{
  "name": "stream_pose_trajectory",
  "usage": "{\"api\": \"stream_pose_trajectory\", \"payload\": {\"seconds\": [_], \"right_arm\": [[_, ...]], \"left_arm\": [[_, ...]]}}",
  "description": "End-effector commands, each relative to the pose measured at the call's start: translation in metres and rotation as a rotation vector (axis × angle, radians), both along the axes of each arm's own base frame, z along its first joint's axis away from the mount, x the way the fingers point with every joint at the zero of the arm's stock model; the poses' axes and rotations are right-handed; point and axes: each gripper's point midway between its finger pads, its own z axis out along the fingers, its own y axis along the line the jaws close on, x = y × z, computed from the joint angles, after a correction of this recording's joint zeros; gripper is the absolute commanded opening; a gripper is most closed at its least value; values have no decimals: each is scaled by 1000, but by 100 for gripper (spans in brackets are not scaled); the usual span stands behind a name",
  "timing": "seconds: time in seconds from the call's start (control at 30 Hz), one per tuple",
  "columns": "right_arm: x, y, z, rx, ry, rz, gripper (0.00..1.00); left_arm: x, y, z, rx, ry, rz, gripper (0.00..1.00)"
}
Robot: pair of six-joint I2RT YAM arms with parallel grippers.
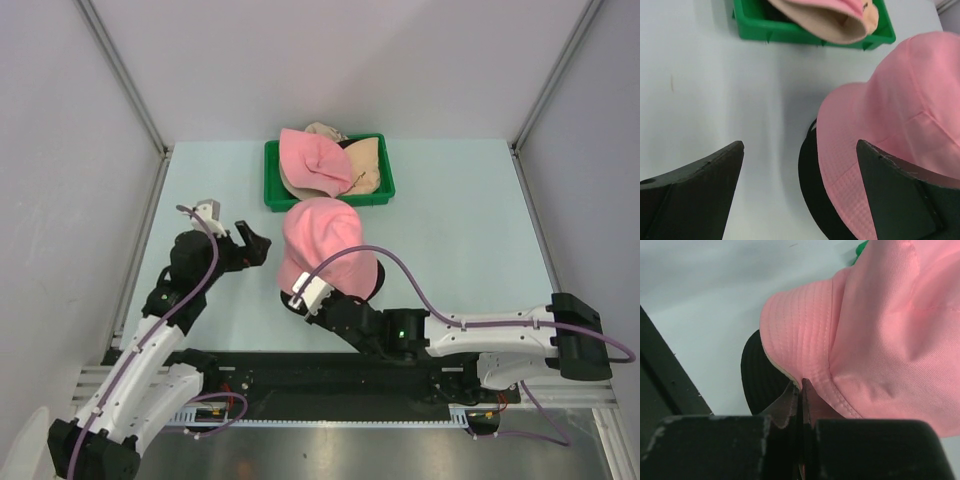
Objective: Stack the hats
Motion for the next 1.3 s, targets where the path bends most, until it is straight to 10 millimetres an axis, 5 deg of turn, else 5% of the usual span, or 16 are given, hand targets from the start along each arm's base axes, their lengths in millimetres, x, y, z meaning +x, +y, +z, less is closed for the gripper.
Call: {"api": "stream_pose_trajectory", "payload": {"seconds": [0.0, 0.2, 0.6, 0.7, 0.73, 0.8, 0.97, 1.13, 1.27], "right_arm": [[-17, -5, -19, 9, 80, -7, 0], [-16, -15, -35, 12, 89, -52, 0], [-10, -19, -35, 89, 110, -144, 1], [-15, -14, -33, 91, 135, -115, 20], [-18, -16, -36, 66, 144, -102, 52], [-27, -12, -32, 65, 160, -61, 75], [-53, -13, -23, 47, 198, 35, 86], [-71, -16, 44, 164, 186, 72, 86], [-53, -29, 94, 284, 142, -11, 89]], "left_arm": [[-1, -23, -2, -162, 19, -46, 100], [-6, -33, -17, -213, 67, -78, 96], [-36, -64, -47, -430, 153, -221, 84], [-43, -65, -57, -433, 181, -235, 82], [-45, -66, -60, -432, 186, -239, 82], [-48, -64, -70, -421, 202, -234, 82], [-52, -57, -81, -386, 206, -209, 82], [-48, -60, -64, -403, 132, -237, 82], [-50, -66, -52, -428, 89, -288, 82]]}}
